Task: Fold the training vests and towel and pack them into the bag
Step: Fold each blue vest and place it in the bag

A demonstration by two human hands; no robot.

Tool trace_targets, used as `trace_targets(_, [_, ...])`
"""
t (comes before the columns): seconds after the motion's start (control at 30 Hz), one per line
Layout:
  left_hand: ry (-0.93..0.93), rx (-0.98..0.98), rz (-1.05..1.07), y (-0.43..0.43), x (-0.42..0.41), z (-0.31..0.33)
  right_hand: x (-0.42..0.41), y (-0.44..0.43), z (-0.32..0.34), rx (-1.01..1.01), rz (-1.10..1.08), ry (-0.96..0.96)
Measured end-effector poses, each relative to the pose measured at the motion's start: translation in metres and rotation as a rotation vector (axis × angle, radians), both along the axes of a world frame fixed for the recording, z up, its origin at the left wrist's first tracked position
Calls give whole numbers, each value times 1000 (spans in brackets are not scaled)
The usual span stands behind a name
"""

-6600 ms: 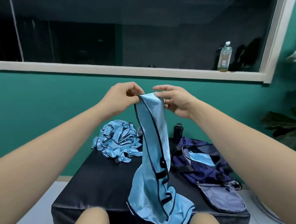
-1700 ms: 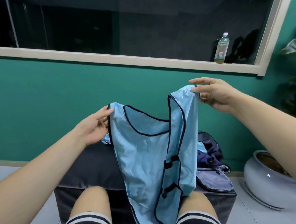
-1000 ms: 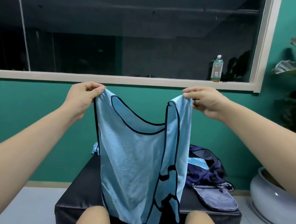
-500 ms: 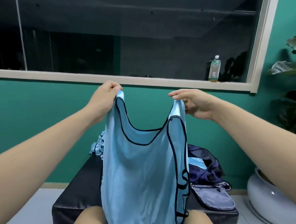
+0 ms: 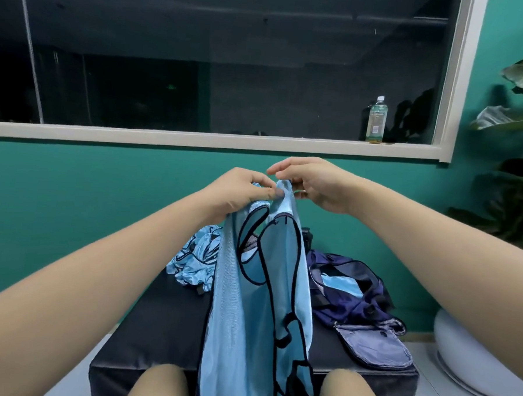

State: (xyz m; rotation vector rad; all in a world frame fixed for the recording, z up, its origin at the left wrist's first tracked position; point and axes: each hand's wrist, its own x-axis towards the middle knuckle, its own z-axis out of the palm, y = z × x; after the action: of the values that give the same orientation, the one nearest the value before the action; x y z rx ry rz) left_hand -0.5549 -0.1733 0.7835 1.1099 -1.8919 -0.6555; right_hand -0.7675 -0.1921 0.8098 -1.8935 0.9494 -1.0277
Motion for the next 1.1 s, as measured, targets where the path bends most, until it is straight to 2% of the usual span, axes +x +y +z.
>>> trace_targets(0.13, [107,189,-66,-2,0,-3,-1,3,-2,-47,-73,97])
trace_targets(0.23, [195,227,-49,-2,-3,-4,-6,4,-9,-127,-200,168])
trace_targets(0.33, [231,239,16,-4,-1,-5,-13,9,-31,-313,-479,34])
trace_targets(0.43, [252,264,57,-8,2,-6,-14,35,-64,-399,-513,-56])
trace_targets(0.63, [285,288,59,-9,-9,-13,2,67,-119,-146,-302,100])
trace_targets(0.7, [293,281,46,-6,-15,-13,4,60,-123,-77,-264,49])
trace_targets(0.8, [307,263,34,-5,-21,-14,8,50,-117,-4,-254,-144])
trace_targets(0.93, [297,252,23,-9,-20,-18,9,44,-98,0,-276,-322])
trace_targets(1.0, [269,237,25,-9,-17,-21,5,40,-87,-17,-328,-328])
trace_targets(1.1, [191,224,-9,-6,-14,-24,-1,39,-67,77,-272,-196])
